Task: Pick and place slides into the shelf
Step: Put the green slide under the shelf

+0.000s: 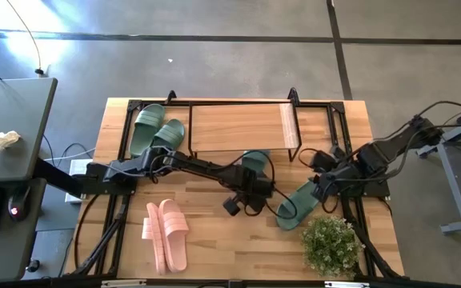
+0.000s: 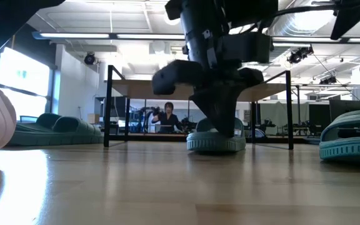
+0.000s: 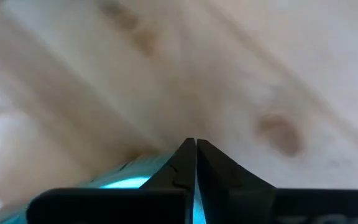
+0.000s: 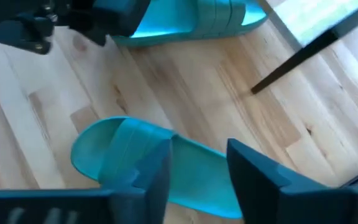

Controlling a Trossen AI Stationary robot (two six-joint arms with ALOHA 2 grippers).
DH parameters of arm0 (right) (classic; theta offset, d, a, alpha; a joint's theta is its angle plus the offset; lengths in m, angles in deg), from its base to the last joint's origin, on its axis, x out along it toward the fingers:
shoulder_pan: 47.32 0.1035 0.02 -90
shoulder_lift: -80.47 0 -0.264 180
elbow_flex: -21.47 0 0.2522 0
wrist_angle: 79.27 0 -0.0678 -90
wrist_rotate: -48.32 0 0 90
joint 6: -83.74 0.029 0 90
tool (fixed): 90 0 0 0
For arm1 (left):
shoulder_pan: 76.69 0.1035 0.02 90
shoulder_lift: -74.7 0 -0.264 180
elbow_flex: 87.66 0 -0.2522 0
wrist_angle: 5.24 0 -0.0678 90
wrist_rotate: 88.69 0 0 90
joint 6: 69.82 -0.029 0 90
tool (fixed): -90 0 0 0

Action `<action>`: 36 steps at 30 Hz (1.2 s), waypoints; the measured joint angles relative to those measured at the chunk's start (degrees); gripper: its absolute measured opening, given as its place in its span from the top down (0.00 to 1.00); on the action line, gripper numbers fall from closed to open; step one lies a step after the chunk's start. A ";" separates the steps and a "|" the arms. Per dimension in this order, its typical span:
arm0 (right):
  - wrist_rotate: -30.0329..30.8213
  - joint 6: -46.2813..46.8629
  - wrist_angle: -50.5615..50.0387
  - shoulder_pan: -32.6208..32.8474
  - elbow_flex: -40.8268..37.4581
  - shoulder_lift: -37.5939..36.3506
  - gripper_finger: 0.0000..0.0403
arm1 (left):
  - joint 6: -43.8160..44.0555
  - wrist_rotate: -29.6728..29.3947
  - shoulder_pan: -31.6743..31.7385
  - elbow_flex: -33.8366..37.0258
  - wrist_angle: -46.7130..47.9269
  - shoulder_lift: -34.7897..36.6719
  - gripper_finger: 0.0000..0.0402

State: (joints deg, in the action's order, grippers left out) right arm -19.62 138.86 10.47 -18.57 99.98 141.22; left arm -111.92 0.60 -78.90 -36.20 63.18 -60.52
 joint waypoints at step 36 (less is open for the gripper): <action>0.73 -5.68 75.04 -16.28 -34.18 19.95 1.00 | -0.85 1.44 -1.61 5.90 10.71 0.28 1.00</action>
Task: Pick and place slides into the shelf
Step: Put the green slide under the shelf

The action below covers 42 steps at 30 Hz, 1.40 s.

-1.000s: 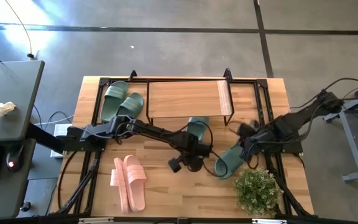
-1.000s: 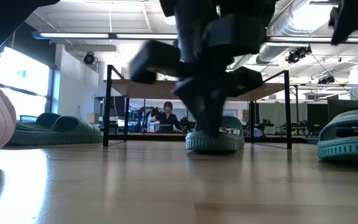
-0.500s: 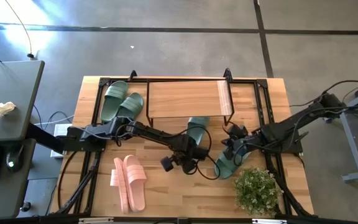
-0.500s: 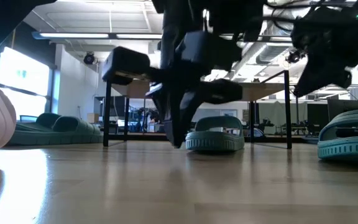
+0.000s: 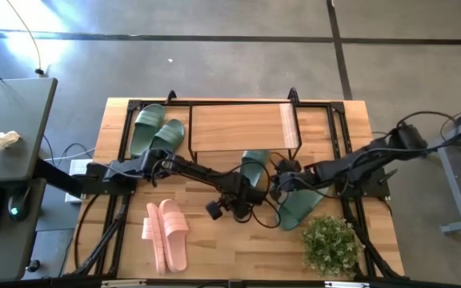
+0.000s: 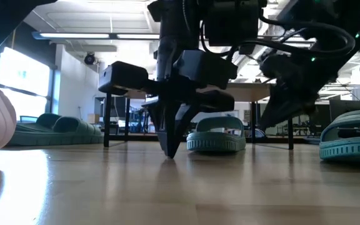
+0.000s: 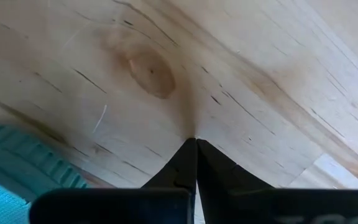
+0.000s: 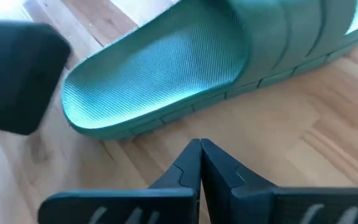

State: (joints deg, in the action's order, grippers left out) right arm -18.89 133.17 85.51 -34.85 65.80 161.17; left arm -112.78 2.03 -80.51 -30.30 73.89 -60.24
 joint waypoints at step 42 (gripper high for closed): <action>5.84 3.48 9.20 0.02 0.02 10.13 1.00 | 13.64 -15.79 -3.34 1.79 4.47 20.18 1.00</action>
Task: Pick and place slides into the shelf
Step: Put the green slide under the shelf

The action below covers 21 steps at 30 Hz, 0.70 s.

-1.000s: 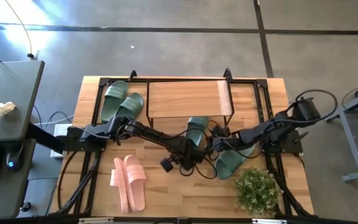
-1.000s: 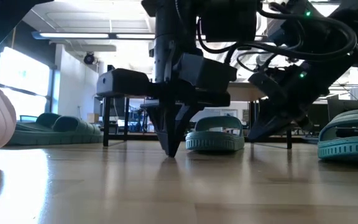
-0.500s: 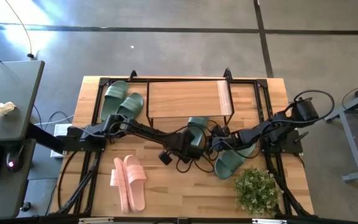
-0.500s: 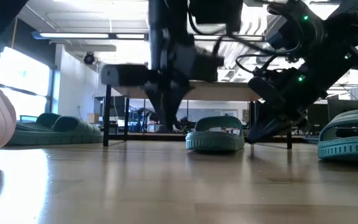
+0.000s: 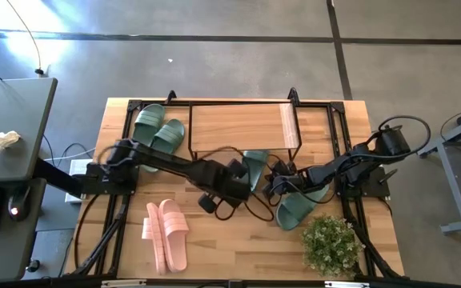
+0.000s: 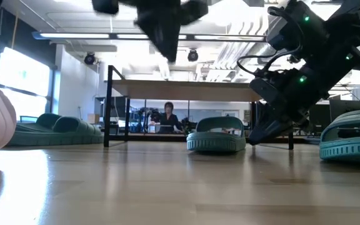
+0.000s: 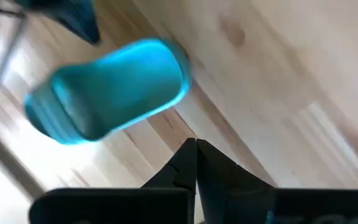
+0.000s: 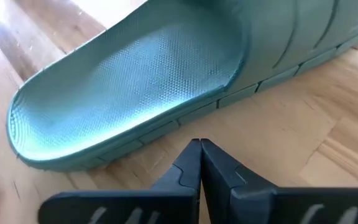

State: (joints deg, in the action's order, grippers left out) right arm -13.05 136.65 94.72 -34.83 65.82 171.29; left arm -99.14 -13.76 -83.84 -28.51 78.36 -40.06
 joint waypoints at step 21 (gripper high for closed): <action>11.25 7.49 9.90 0.05 2.78 11.85 1.00 | -6.39 14.47 -0.39 -0.09 -7.59 11.05 1.00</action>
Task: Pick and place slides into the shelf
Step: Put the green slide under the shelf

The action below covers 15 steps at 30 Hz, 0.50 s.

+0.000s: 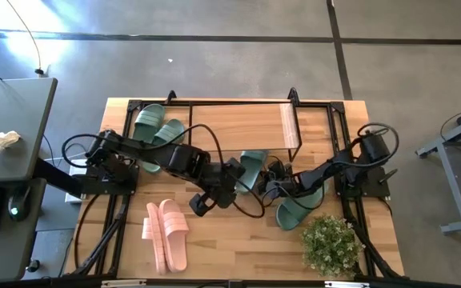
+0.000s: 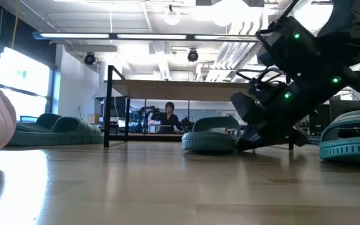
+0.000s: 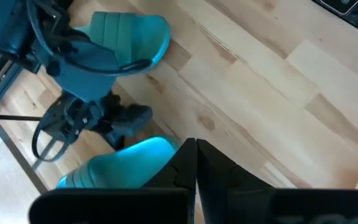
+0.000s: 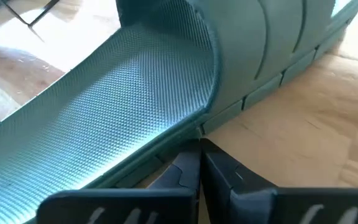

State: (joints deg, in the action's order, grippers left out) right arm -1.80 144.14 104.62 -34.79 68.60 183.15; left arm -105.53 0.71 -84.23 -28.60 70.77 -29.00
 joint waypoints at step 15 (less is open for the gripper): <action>-1.36 -0.43 -0.50 -3.18 6.12 4.10 1.00 | -1.57 0.00 0.01 0.00 -2.61 0.02 1.00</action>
State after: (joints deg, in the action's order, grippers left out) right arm -3.16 143.71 104.12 -37.97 74.72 187.25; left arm -107.10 0.71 -84.22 -28.60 68.16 -28.98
